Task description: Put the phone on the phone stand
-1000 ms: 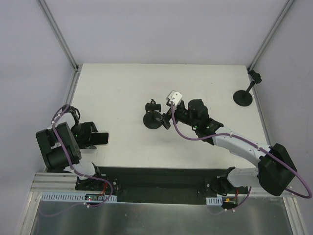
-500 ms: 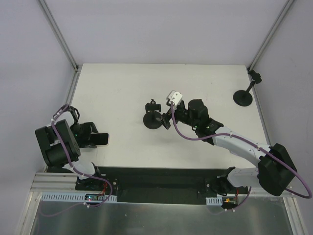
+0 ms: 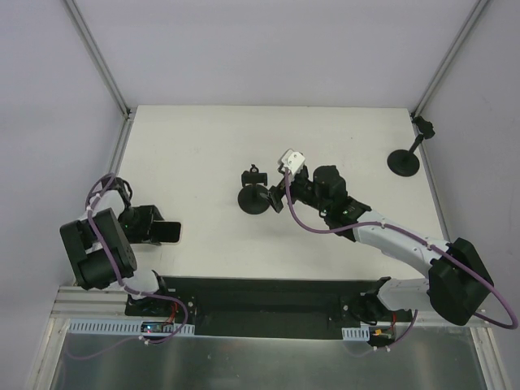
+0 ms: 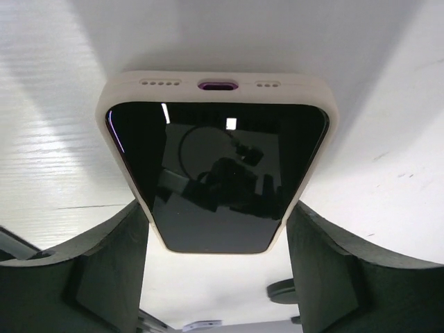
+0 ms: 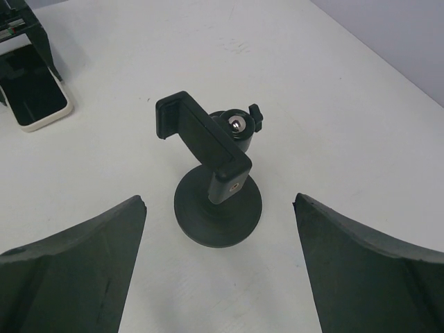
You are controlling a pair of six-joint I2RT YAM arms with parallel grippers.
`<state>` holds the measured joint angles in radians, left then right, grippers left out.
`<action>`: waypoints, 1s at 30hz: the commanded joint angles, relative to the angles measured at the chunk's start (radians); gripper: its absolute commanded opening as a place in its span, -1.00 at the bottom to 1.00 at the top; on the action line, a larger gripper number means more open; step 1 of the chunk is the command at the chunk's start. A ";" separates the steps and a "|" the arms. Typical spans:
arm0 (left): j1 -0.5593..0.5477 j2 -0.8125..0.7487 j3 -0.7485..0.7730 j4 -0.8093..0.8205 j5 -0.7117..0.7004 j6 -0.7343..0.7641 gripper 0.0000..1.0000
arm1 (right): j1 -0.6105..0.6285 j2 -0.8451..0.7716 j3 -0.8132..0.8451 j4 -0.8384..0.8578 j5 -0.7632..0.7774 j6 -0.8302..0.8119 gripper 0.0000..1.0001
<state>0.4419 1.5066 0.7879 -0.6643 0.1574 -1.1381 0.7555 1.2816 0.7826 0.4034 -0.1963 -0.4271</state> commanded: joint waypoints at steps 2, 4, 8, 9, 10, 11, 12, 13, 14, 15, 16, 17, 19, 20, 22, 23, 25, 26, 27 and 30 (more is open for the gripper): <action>-0.012 -0.178 -0.030 -0.009 0.036 0.099 -1.00 | 0.008 -0.027 -0.019 0.097 0.037 0.019 0.81; -0.017 -0.268 -0.023 0.002 0.044 0.129 -1.00 | 0.007 -0.031 -0.023 0.103 0.052 0.027 0.81; -0.066 -0.405 0.026 0.078 0.085 0.283 -1.00 | 0.011 -0.039 -0.025 0.110 0.104 0.043 0.81; -0.078 -0.458 0.034 0.116 0.096 0.305 -1.00 | 0.015 -0.042 -0.025 0.112 0.130 0.047 0.81; -0.103 -0.489 0.037 0.146 0.120 0.326 -1.00 | 0.018 -0.047 -0.025 0.114 0.170 0.048 0.81; -0.115 -0.520 0.031 0.179 0.157 0.366 -1.00 | 0.019 -0.051 -0.026 0.114 0.179 0.054 0.81; -0.123 -0.576 0.024 0.278 0.200 0.386 -1.00 | 0.019 -0.056 -0.028 0.114 0.184 0.056 0.81; -0.140 -0.604 0.017 0.320 0.294 0.399 -1.00 | 0.024 -0.062 -0.029 0.114 0.190 0.057 0.81; -0.194 -0.630 0.019 0.368 0.315 0.408 -1.00 | 0.028 -0.068 -0.032 0.124 0.190 0.057 0.82; -0.237 -0.663 0.027 0.418 0.318 0.409 -1.00 | 0.031 -0.080 -0.042 0.130 0.190 0.060 0.82; -0.277 -0.674 0.062 0.436 0.303 0.417 -1.00 | 0.033 -0.087 -0.045 0.143 0.190 0.060 0.82; -0.357 -0.677 0.085 0.449 0.298 0.420 -1.00 | 0.041 -0.099 -0.049 0.147 0.190 0.059 0.82; -0.420 -0.663 0.160 0.471 0.300 0.428 -1.00 | 0.051 -0.111 -0.059 0.156 0.190 0.057 0.82; -0.439 -0.655 0.183 0.477 0.301 0.429 -1.00 | 0.060 -0.122 -0.060 0.161 0.190 0.057 0.82; -0.540 -0.622 0.241 0.514 0.323 0.442 -1.00 | 0.070 -0.134 -0.054 0.163 0.164 0.063 0.82; -0.569 -0.606 0.260 0.522 0.338 0.452 -1.00 | 0.080 -0.145 -0.052 0.160 0.155 0.068 0.82; -0.659 -0.560 0.318 0.525 0.352 0.504 -1.00 | 0.090 -0.157 -0.045 0.158 0.126 0.089 0.82; -0.687 -0.545 0.333 0.523 0.360 0.530 -1.00 | 0.090 -0.174 -0.042 0.158 0.115 0.106 0.83; -0.718 -0.519 0.349 0.525 0.364 0.560 -1.00 | 0.090 -0.185 -0.040 0.157 0.101 0.119 0.84; -0.795 -0.474 0.393 0.497 0.393 0.664 -1.00 | 0.081 -0.221 0.003 0.082 0.092 0.174 0.93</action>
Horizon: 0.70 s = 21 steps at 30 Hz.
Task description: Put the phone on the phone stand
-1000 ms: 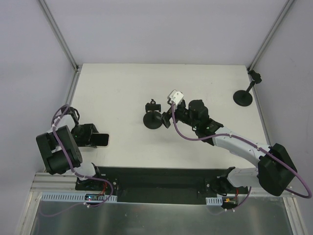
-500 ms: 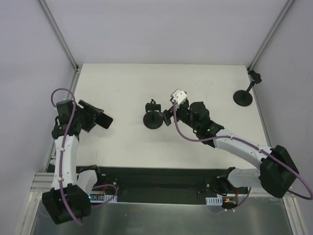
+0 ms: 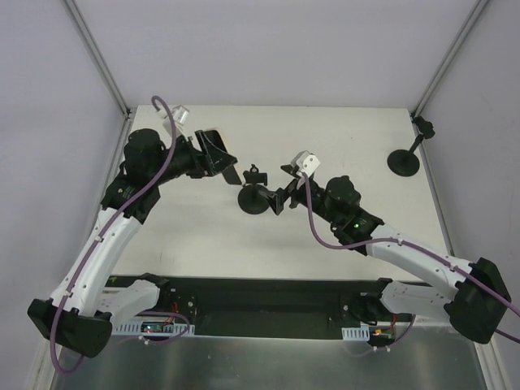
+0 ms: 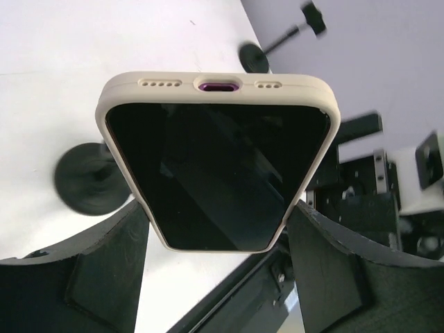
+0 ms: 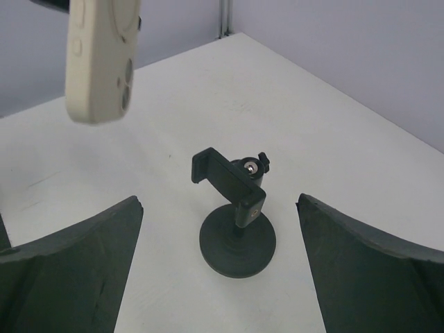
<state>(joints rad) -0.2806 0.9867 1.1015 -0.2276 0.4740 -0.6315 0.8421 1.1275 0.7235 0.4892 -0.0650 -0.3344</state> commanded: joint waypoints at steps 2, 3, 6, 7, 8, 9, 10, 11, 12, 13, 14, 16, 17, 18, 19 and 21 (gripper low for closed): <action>-0.109 0.066 0.113 0.030 0.084 0.239 -1.00 | -0.033 -0.092 0.129 -0.121 -0.036 0.150 0.93; -0.123 0.079 0.124 -0.014 0.060 0.271 -1.00 | -0.047 -0.100 0.163 -0.171 -0.044 0.179 0.94; -0.193 0.110 0.172 -0.105 0.008 0.409 -1.00 | -0.089 -0.092 0.331 -0.452 -0.053 0.244 0.97; -0.215 0.119 0.198 -0.130 -0.017 0.476 -1.00 | -0.100 -0.083 0.376 -0.600 -0.062 0.250 0.96; -0.263 0.127 0.210 -0.148 -0.037 0.508 -1.00 | -0.100 -0.069 0.420 -0.659 -0.068 0.262 0.96; -0.288 0.139 0.219 -0.165 -0.049 0.542 -1.00 | -0.098 -0.064 0.479 -0.710 -0.065 0.277 0.96; -0.314 0.147 0.237 -0.196 -0.078 0.603 -1.00 | -0.104 -0.067 0.505 -0.788 -0.059 0.300 0.95; -0.372 0.151 0.245 -0.205 -0.093 0.622 -1.00 | -0.107 -0.067 0.525 -0.819 -0.056 0.322 0.96; -0.396 0.158 0.250 -0.214 -0.110 0.656 -1.00 | -0.109 -0.074 0.553 -0.843 -0.076 0.357 0.96; -0.423 0.159 0.247 -0.217 -0.150 0.696 -1.00 | -0.110 -0.083 0.560 -0.872 -0.093 0.370 0.96; -0.445 0.158 0.242 -0.217 -0.167 0.711 -1.00 | -0.110 -0.087 0.570 -0.888 -0.111 0.382 0.96; -0.480 0.162 0.232 -0.217 -0.190 0.743 -1.00 | -0.110 -0.100 0.588 -0.922 -0.133 0.423 0.95; -0.486 0.164 0.227 -0.217 -0.201 0.753 -1.00 | -0.110 -0.107 0.584 -0.923 -0.133 0.439 0.95; -0.500 0.165 0.222 -0.217 -0.205 0.760 -1.00 | -0.109 -0.115 0.576 -0.923 -0.139 0.454 0.91; -0.508 0.168 0.215 -0.219 -0.207 0.780 -1.00 | -0.110 -0.123 0.553 -0.916 -0.150 0.483 0.89; -0.534 0.168 0.198 -0.217 -0.219 0.803 -1.00 | -0.110 -0.121 0.538 -0.902 -0.215 0.511 0.79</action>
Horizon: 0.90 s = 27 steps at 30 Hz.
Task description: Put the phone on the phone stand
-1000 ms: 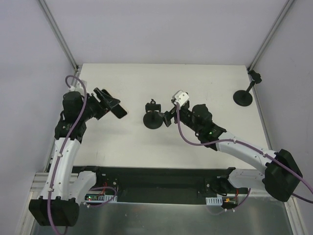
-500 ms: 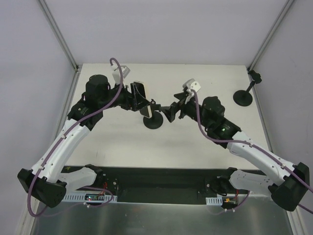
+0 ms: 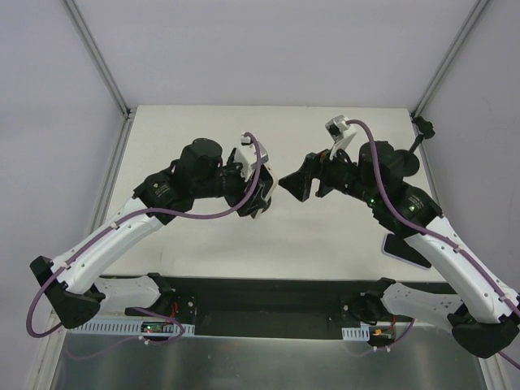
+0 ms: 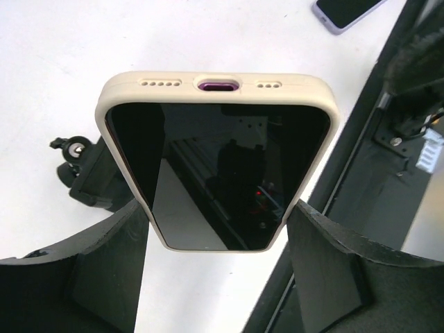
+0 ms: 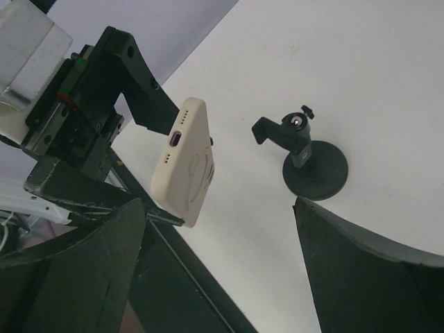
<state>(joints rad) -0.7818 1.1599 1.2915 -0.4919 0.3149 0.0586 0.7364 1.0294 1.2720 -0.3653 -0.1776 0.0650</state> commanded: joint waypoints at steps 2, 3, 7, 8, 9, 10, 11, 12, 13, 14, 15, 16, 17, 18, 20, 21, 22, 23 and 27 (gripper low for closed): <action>-0.050 -0.005 -0.004 0.047 -0.071 0.141 -1.00 | -0.003 -0.009 -0.042 -0.018 -0.163 0.153 0.71; -0.056 -0.005 -0.017 0.046 -0.080 0.148 -1.00 | -0.002 -0.008 -0.057 0.021 -0.195 0.174 0.62; -0.094 -0.020 -0.055 0.046 -0.094 0.165 -1.00 | 0.024 0.001 -0.092 0.062 -0.178 0.211 0.50; -0.103 -0.029 -0.063 0.047 -0.097 0.168 -1.00 | 0.029 0.007 -0.091 0.060 -0.172 0.213 0.49; -0.111 -0.034 -0.076 0.047 -0.103 0.170 -1.00 | 0.032 0.017 -0.089 0.057 -0.168 0.214 0.45; -0.115 -0.037 -0.083 0.046 -0.105 0.172 -1.00 | 0.037 0.037 -0.089 0.058 -0.169 0.217 0.43; -0.129 -0.040 -0.087 0.047 -0.109 0.173 -1.00 | 0.040 0.047 -0.088 0.060 -0.169 0.220 0.41; -0.137 -0.040 -0.099 0.047 -0.117 0.176 -1.00 | 0.046 0.057 -0.085 0.068 -0.168 0.220 0.36; -0.145 -0.039 -0.103 0.047 -0.138 0.176 -1.00 | 0.061 0.075 -0.082 0.071 -0.161 0.222 0.33; -0.154 -0.035 -0.109 0.046 -0.148 0.178 -1.00 | 0.067 0.083 -0.080 0.071 -0.146 0.222 0.29; -0.158 -0.034 -0.113 0.046 -0.164 0.182 -1.00 | 0.081 0.092 -0.077 0.068 -0.142 0.217 0.21; -0.165 -0.034 -0.116 0.041 -0.192 0.182 -1.00 | 0.087 0.107 -0.077 0.066 -0.138 0.220 0.18; -0.171 -0.035 -0.118 0.039 -0.203 0.185 -1.00 | 0.090 0.112 -0.080 0.066 -0.137 0.220 0.17; -0.172 -0.040 -0.123 0.039 -0.207 0.191 -1.00 | 0.099 0.118 -0.092 0.072 -0.132 0.223 0.13; -0.175 -0.049 -0.127 0.039 -0.208 0.191 -1.00 | 0.103 0.129 -0.105 0.077 -0.129 0.225 0.08; -0.181 -0.049 -0.130 0.039 -0.209 0.195 -1.00 | 0.103 0.138 -0.106 0.075 -0.128 0.225 0.02; -0.186 -0.051 -0.130 0.038 -0.211 0.196 -1.00 | 0.101 0.143 -0.109 0.074 -0.129 0.225 0.00; -0.191 -0.051 -0.130 0.035 -0.215 0.198 -1.00 | 0.104 0.146 -0.109 0.074 -0.137 0.226 -0.03; -0.223 -0.048 -0.136 0.030 -0.258 0.210 -1.00 | 0.106 0.172 -0.122 0.098 -0.160 0.240 -0.13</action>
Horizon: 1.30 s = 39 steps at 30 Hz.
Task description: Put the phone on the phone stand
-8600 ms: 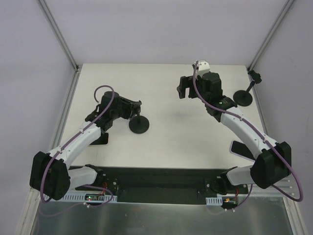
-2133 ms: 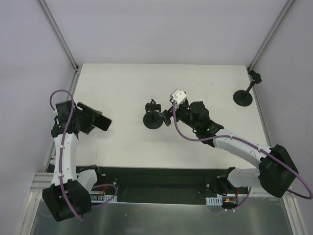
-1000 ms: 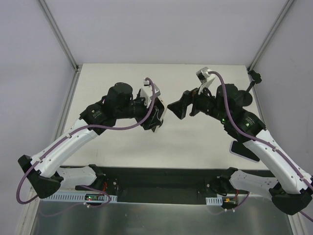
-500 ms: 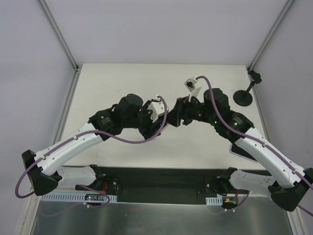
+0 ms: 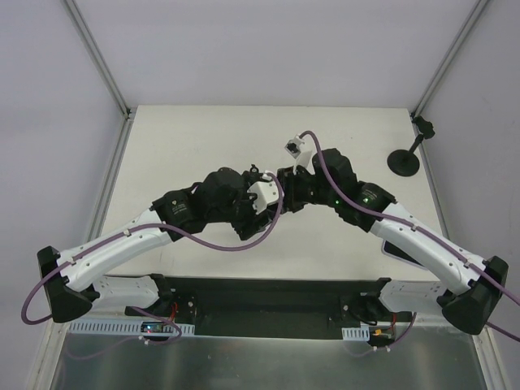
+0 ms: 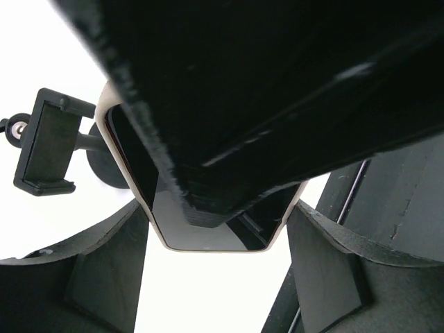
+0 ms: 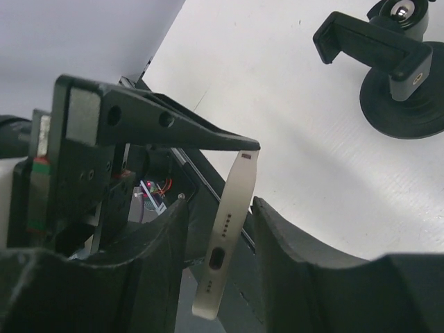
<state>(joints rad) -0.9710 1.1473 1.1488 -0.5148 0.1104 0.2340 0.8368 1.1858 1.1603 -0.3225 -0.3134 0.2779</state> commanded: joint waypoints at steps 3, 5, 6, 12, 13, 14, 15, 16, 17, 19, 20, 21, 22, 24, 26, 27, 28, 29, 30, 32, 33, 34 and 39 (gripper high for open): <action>-0.047 -0.035 0.000 0.050 -0.081 0.037 -1.00 | 0.005 0.031 -0.016 0.079 -0.047 0.041 -0.33; -0.051 -0.038 0.002 0.052 -0.084 0.028 -1.00 | 0.005 0.034 -0.028 0.097 -0.062 0.050 -0.53; -0.051 -0.040 0.011 0.052 -0.095 0.007 -1.00 | 0.007 0.028 -0.033 0.106 -0.062 0.052 -0.80; -0.048 -0.119 0.003 0.131 -0.130 -0.099 0.11 | 0.005 -0.119 -0.150 0.270 0.062 0.078 -0.99; -0.046 -0.159 -0.007 0.177 -0.129 -0.111 0.34 | 0.007 -0.153 -0.192 0.317 0.085 0.086 -0.99; -0.038 -0.181 -0.027 0.199 -0.127 -0.125 0.63 | 0.005 -0.188 -0.233 0.458 0.150 0.098 -0.99; -0.032 -0.202 -0.037 0.223 -0.123 -0.152 0.69 | 0.005 -0.251 -0.310 0.520 0.190 0.121 -0.99; -0.019 -0.240 -0.047 0.263 -0.115 -0.166 0.77 | 0.005 -0.277 -0.336 0.575 0.227 0.121 -0.99; -0.002 -0.259 -0.064 0.288 -0.112 -0.185 0.82 | 0.004 -0.300 -0.355 0.653 0.291 0.119 -0.99; 0.083 -0.306 -0.081 0.326 -0.054 -0.263 0.86 | 0.001 -0.347 -0.387 0.729 0.345 0.092 -0.99; 0.115 -0.322 -0.099 0.370 0.007 -0.291 0.86 | 0.002 -0.354 -0.396 0.817 0.370 0.080 -0.99; 0.193 -0.337 -0.110 0.390 0.044 -0.345 0.92 | 0.002 -0.354 -0.402 0.868 0.384 0.070 -0.99; 0.227 -0.357 -0.118 0.418 0.079 -0.375 0.95 | 0.002 -0.347 -0.396 0.911 0.398 0.061 -0.99; 0.299 -0.366 -0.136 0.492 0.223 -0.464 0.98 | 0.001 -0.303 -0.372 1.022 0.412 0.050 -0.99; 0.386 -0.359 -0.155 0.545 0.305 -0.565 0.98 | 0.001 -0.260 -0.320 1.115 0.386 0.055 -0.99; 0.417 -0.354 -0.167 0.621 0.392 -0.606 0.98 | 0.001 -0.217 -0.303 1.143 0.372 0.055 -0.99; 0.495 -0.345 -0.181 0.665 0.437 -0.654 0.98 | 0.001 -0.195 -0.292 1.177 0.358 0.061 -0.99; 0.533 -0.340 -0.214 0.726 0.483 -0.764 0.98 | 0.002 -0.155 -0.275 1.250 0.347 0.076 -0.99; 0.581 -0.334 -0.234 0.851 0.579 -0.824 0.98 | 0.001 -0.137 -0.268 1.286 0.346 0.083 -0.99; 0.692 -0.308 -0.296 0.997 0.649 -0.982 0.98 | -0.001 -0.102 -0.234 1.321 0.323 0.077 -0.99; 0.710 -0.302 -0.308 1.082 0.678 -1.014 0.98 | -0.002 -0.094 -0.226 1.320 0.323 0.073 -0.99; 0.722 -0.290 -0.313 1.095 0.690 -1.032 0.98 | -0.004 -0.089 -0.223 1.321 0.280 0.072 -0.99; 0.738 -0.241 -0.333 1.233 0.793 -1.102 0.98 | -0.013 -0.091 -0.292 1.402 0.229 0.104 -0.99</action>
<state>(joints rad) -0.2466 0.8959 0.8204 0.4385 0.7300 -0.7162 0.8349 1.1229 0.8635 0.8242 -0.0242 0.3443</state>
